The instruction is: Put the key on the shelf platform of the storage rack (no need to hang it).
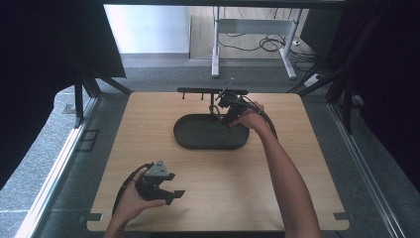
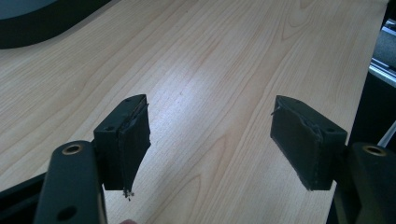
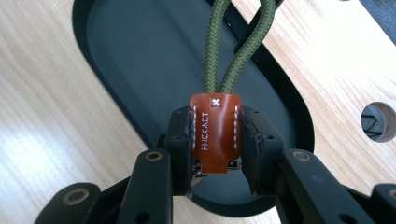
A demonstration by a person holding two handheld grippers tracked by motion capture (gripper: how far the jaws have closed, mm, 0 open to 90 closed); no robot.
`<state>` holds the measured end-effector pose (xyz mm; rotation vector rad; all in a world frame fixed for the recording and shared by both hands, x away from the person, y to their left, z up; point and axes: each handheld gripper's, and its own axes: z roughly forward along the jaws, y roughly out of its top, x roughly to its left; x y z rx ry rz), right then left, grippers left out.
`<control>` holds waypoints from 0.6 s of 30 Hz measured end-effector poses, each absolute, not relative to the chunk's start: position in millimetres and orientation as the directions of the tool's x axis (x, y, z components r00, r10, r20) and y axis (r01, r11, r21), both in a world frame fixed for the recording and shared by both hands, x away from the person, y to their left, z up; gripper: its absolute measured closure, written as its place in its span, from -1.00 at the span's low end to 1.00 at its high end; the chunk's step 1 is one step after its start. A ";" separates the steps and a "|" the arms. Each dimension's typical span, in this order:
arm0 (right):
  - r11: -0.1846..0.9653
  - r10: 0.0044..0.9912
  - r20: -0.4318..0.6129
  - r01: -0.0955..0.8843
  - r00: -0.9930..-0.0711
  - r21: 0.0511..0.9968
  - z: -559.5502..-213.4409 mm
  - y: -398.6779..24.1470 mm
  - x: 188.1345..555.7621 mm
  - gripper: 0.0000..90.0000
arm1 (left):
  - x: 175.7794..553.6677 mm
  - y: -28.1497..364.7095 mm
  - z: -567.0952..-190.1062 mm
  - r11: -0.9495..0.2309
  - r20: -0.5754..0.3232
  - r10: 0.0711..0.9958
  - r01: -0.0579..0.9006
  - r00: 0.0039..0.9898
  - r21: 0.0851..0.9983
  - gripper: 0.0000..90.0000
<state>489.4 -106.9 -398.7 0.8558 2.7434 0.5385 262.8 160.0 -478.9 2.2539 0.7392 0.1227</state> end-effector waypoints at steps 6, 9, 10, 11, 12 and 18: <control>0.758 0.588 -0.099 0.504 -0.803 0.413 -408.3 -105.3 493.7 0.48 | 262.6 160.5 -479.1 -0.554 -0.134 0.544 0.474 0.828 0.684 -0.36; 0.754 0.591 -0.097 0.505 -0.801 0.420 -418.0 -104.9 492.8 0.48 | 262.9 160.6 -479.6 -0.555 -0.134 0.544 0.475 0.828 0.683 -0.36; 0.754 0.592 -0.100 0.505 -0.800 0.421 -421.4 -105.1 492.6 0.48 | 262.9 160.4 -479.7 -0.556 -0.134 0.544 0.475 0.828 0.682 -0.36; 0.750 0.597 -0.099 0.510 -0.796 0.422 -423.0 -105.0 492.1 0.47 | 262.9 160.2 -479.8 -0.556 -0.134 0.543 0.475 0.829 0.682 -0.36; 0.752 0.592 -0.098 0.505 -0.800 0.424 -424.7 -105.6 492.4 0.47 | 262.9 159.7 -479.9 -0.558 -0.134 0.542 0.475 0.829 0.681 -0.36; 0.759 0.584 -0.097 0.500 -0.806 0.417 -434.9 -104.6 491.5 0.46 | 263.0 156.8 -481.7 -0.567 -0.135 0.538 0.476 0.832 0.672 -0.37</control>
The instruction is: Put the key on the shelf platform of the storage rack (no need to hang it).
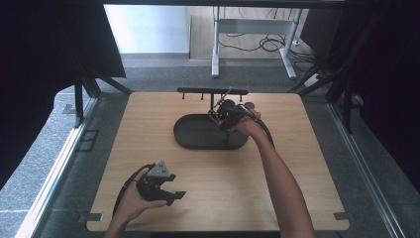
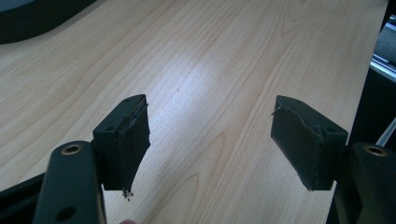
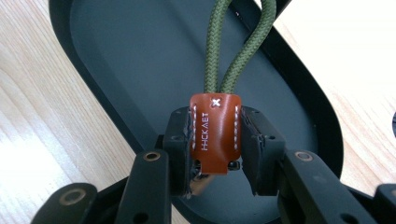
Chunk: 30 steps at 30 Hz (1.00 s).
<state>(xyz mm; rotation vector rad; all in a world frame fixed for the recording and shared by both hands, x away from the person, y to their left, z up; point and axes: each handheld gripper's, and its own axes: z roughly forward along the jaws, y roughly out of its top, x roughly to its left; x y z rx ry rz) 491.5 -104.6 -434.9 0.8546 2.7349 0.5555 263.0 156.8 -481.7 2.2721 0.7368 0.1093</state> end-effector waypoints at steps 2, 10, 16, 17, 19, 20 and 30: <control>0.762 0.582 -0.098 0.500 -0.807 0.412 -438.0 -104.2 491.3 0.45 | 262.9 156.2 -481.9 -0.568 -0.136 0.536 0.475 0.833 0.672 -0.37; 0.753 0.595 -0.088 0.516 -0.799 0.408 -444.5 -107.7 489.4 0.31 | 262.9 156.8 -481.9 -0.566 -0.136 0.538 0.476 0.832 0.673 -0.37; 0.745 0.593 -0.082 0.508 -0.801 0.433 -438.1 -117.1 483.5 0.30 | 262.9 154.6 -483.1 -0.568 -0.138 0.538 0.479 0.832 0.670 -0.37; 0.739 0.600 -0.079 0.514 -0.796 0.436 -436.3 -118.3 481.2 0.30 | 263.0 154.2 -483.2 -0.574 -0.135 0.536 0.476 0.834 0.666 -0.37; 0.733 0.601 -0.074 0.512 -0.796 0.448 -433.1 -121.8 477.1 0.30 | 263.0 153.0 -483.7 -0.578 -0.133 0.532 0.473 0.836 0.665 -0.37; 0.731 0.600 -0.071 0.510 -0.796 0.454 -431.6 -123.5 474.7 0.29 | 263.0 152.5 -483.8 -0.581 -0.132 0.530 0.472 0.837 0.663 -0.37; 0.701 0.606 -0.047 0.506 -0.794 0.503 -417.6 -146.2 447.3 0.29 | 262.6 151.9 -483.1 -0.580 -0.131 0.531 0.472 0.837 0.664 -0.37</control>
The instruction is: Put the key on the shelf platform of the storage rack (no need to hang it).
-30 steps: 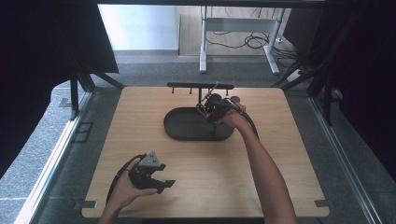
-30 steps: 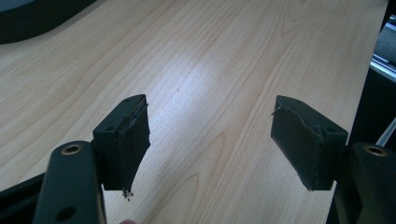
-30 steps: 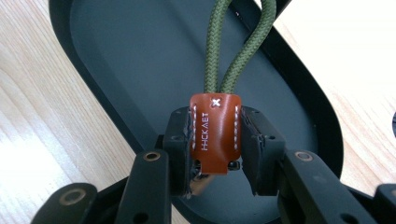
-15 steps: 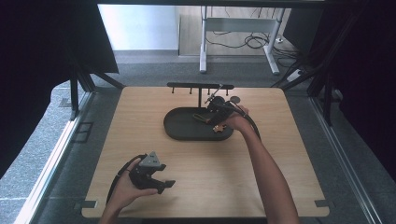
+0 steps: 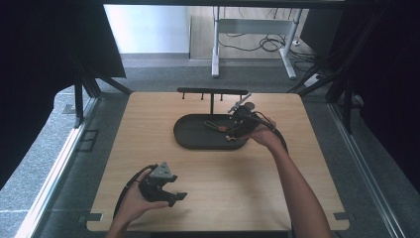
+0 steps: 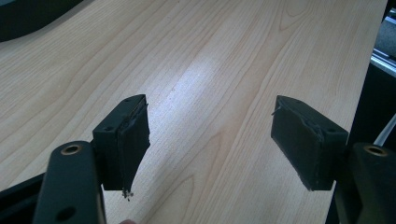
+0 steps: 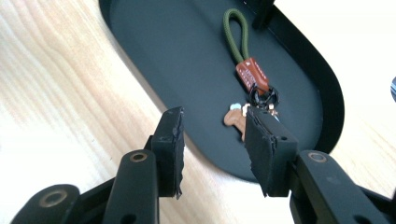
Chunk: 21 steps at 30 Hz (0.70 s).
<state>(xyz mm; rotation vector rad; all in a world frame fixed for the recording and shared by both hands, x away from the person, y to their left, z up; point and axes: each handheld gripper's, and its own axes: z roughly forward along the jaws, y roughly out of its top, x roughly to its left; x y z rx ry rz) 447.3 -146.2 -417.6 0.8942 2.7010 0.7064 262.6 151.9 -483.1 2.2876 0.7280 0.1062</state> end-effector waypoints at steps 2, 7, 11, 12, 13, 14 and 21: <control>0.698 0.603 -0.048 0.497 -0.797 0.516 -415.8 -151.4 441.6 0.29 | 262.6 151.8 -483.0 -0.584 -0.128 0.531 0.471 0.838 0.662 -0.37; 0.689 0.602 -0.046 0.488 -0.797 0.536 -409.6 -166.0 425.0 0.29 | 261.9 149.2 -483.8 -0.582 -0.132 0.529 0.472 0.838 0.662 -0.37; 0.673 0.610 -0.048 0.486 -0.791 0.557 -406.0 -178.8 411.7 0.29 | 261.7 148.8 -483.4 -0.582 -0.134 0.529 0.473 0.838 0.661 -0.37; 0.670 0.611 -0.046 0.486 -0.790 0.561 -405.4 -182.0 408.9 0.29 | 261.7 148.8 -483.4 -0.582 -0.134 0.529 0.473 0.838 0.661 -0.37; 0.668 0.613 -0.043 0.488 -0.789 0.562 -404.9 -184.9 405.9 0.29 | 261.5 148.6 -483.4 -0.583 -0.133 0.530 0.474 0.837 0.660 -0.37; 0.667 0.612 -0.045 0.485 -0.789 0.566 -404.5 -188.0 403.2 0.29 | 261.6 148.8 -483.1 -0.590 -0.128 0.527 0.470 0.840 0.657 -0.37; 0.644 0.619 -0.027 0.487 -0.785 0.591 -408.9 -207.5 382.0 0.27 | 260.7 146.5 -483.9 -0.588 -0.133 0.526 0.472 0.840 0.657 -0.37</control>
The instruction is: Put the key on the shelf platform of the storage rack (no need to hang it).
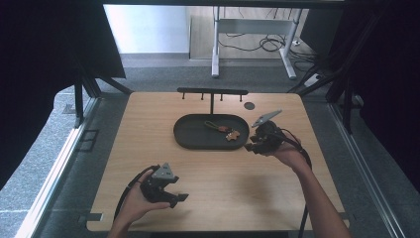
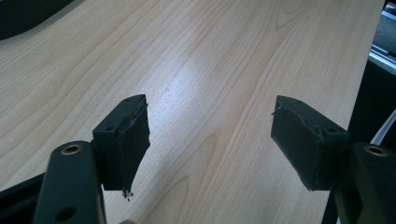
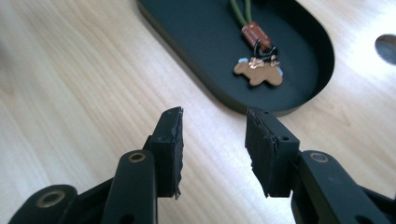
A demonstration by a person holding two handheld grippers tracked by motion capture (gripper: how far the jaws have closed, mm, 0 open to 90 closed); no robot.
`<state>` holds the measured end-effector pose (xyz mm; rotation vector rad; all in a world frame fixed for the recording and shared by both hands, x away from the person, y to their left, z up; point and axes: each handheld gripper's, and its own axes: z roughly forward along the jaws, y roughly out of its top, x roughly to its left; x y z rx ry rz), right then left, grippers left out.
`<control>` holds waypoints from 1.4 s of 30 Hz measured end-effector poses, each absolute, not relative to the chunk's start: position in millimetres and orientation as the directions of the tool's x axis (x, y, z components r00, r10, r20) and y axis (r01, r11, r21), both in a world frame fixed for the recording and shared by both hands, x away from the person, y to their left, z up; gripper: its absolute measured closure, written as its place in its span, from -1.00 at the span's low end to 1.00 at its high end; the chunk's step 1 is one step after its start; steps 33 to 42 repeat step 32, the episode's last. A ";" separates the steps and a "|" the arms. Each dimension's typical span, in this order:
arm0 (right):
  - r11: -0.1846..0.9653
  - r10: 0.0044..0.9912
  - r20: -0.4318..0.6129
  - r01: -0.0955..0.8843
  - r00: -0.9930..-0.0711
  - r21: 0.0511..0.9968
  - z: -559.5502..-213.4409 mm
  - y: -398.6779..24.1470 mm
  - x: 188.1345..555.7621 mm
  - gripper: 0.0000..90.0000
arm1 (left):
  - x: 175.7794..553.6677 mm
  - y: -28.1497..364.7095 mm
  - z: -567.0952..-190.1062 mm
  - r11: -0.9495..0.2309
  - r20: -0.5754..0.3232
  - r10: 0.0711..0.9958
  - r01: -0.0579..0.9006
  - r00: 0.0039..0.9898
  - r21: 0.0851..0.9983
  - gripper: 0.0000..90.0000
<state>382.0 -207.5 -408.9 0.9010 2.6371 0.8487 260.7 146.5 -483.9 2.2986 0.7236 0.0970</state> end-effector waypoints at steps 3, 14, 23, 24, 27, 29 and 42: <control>0.632 0.622 -0.015 0.491 -0.783 0.600 -415.0 -215.9 373.7 0.26 | 260.8 146.2 -484.2 -0.588 -0.132 0.526 0.472 0.840 0.657 -0.37; 0.559 0.647 0.046 0.514 -0.761 0.651 -444.1 -248.1 337.9 0.22 | 260.3 145.8 -484.2 -0.591 -0.130 0.532 0.476 0.837 0.651 -0.37; 0.520 0.671 0.062 0.529 -0.739 0.671 -450.8 -256.8 329.7 0.13 | 259.6 140.5 -485.7 -0.597 -0.137 0.522 0.475 0.842 0.647 -0.37; 0.521 0.669 0.061 0.525 -0.741 0.673 -450.7 -256.4 329.6 0.13 | 259.7 140.6 -485.6 -0.597 -0.137 0.522 0.475 0.842 0.647 -0.37; 0.524 0.664 0.060 0.521 -0.745 0.674 -452.2 -255.2 328.2 0.09 | 260.6 142.4 -485.6 -0.603 -0.132 0.524 0.476 0.841 0.640 -0.37; 0.520 0.664 0.061 0.519 -0.745 0.678 -454.4 -255.3 326.1 0.05 | 260.5 143.0 -485.4 -0.593 -0.137 0.530 0.481 0.837 0.646 -0.37; 0.512 0.671 0.063 0.523 -0.739 0.682 -456.6 -257.3 324.5 0.01 | 261.2 144.0 -485.1 -0.589 -0.137 0.532 0.482 0.835 0.649 -0.37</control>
